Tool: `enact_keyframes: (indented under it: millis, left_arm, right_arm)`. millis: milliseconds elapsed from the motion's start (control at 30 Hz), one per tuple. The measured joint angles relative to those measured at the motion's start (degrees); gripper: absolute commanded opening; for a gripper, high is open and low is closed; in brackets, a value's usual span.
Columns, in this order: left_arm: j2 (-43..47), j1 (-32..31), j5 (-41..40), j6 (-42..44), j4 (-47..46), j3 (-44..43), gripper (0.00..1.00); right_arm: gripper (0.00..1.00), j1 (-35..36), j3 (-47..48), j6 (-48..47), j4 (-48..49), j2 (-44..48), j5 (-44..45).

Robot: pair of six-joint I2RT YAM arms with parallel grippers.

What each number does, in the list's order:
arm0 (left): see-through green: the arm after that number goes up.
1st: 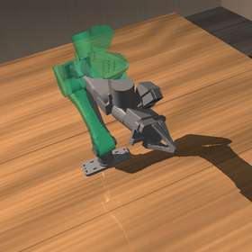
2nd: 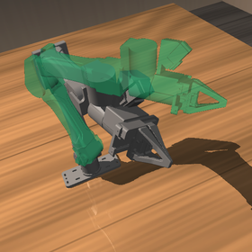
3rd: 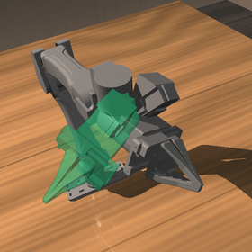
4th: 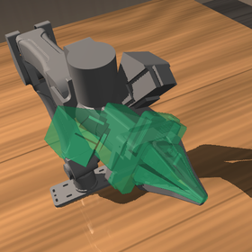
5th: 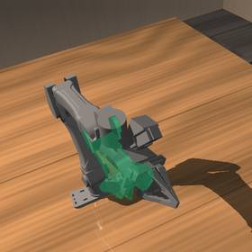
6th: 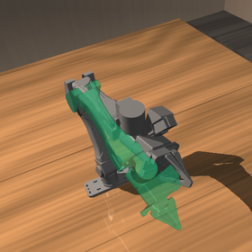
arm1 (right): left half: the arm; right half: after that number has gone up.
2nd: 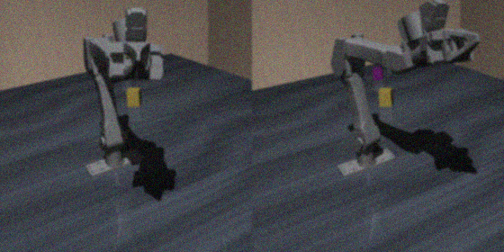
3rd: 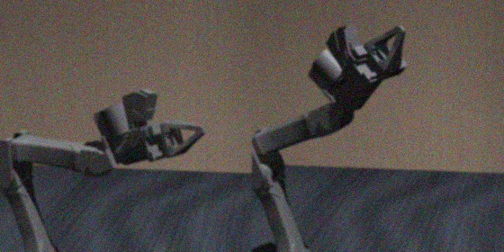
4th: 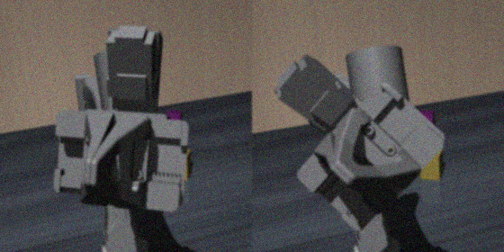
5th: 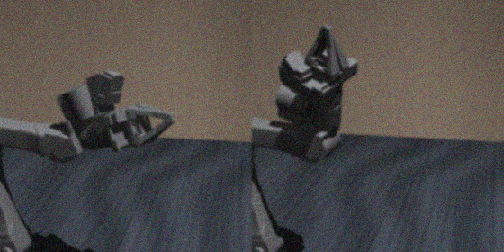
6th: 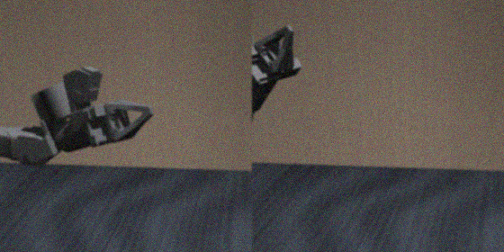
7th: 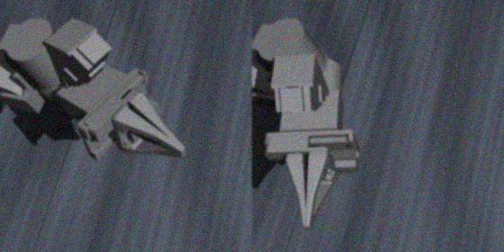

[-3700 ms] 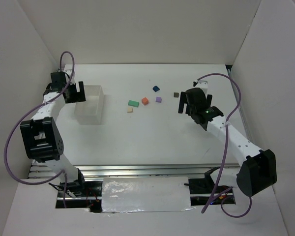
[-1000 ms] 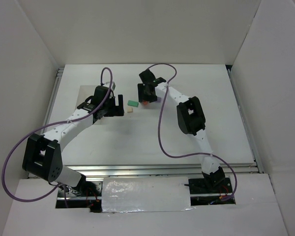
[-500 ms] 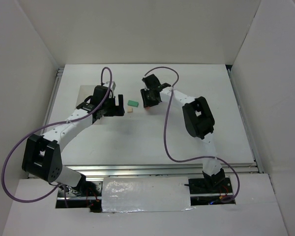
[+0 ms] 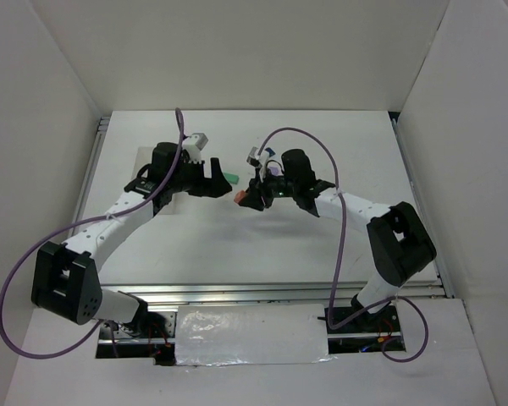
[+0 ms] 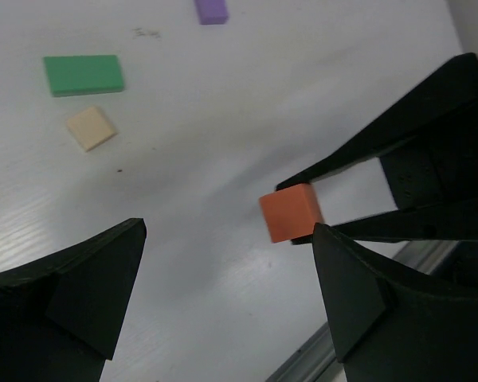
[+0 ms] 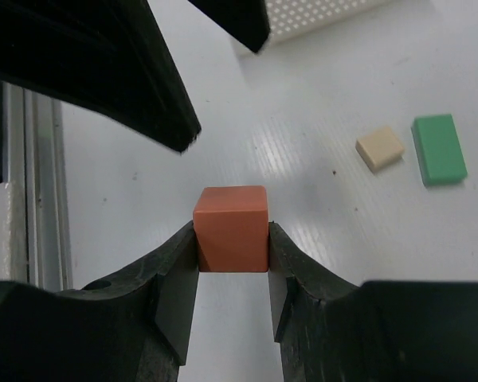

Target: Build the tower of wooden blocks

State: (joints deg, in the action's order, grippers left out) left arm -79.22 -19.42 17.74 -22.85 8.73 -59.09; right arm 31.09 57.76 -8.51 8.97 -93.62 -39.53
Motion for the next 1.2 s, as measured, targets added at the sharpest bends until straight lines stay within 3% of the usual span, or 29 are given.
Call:
enact_keyframes:
  millis: [200, 467, 667, 1033, 1200]
  left_arm:
    - [0.0, -2.0, 9.5, -1.4, -3.4, 0.4, 0.99]
    - [0.0, -5.4, 7.5, -2.5, -2.5, 0.4, 0.99]
    - [-0.3, -7.6, 2.7, -3.1, -1.6, -0.5, 0.82]
    - [0.0, -7.3, 3.9, -5.0, -2.3, 0.3, 0.82]
    - [-0.1, -7.2, 6.7, -6.1, -3.4, 0.4, 0.68]
  right_arm:
    - [0.27, 0.2, -2.7, -2.1, 6.8, 0.2, -7.1]
    - [0.29, 1.3, -5.4, -5.1, 8.3, 4.1, -4.4]
    - [0.29, 1.7, -6.1, -6.4, 8.1, 4.7, -2.1]
    - [0.29, 2.5, -7.9, -7.2, 9.2, 9.6, -1.2]
    - [0.30, 2.8, -8.3, -7.2, 9.9, 10.4, -1.1]
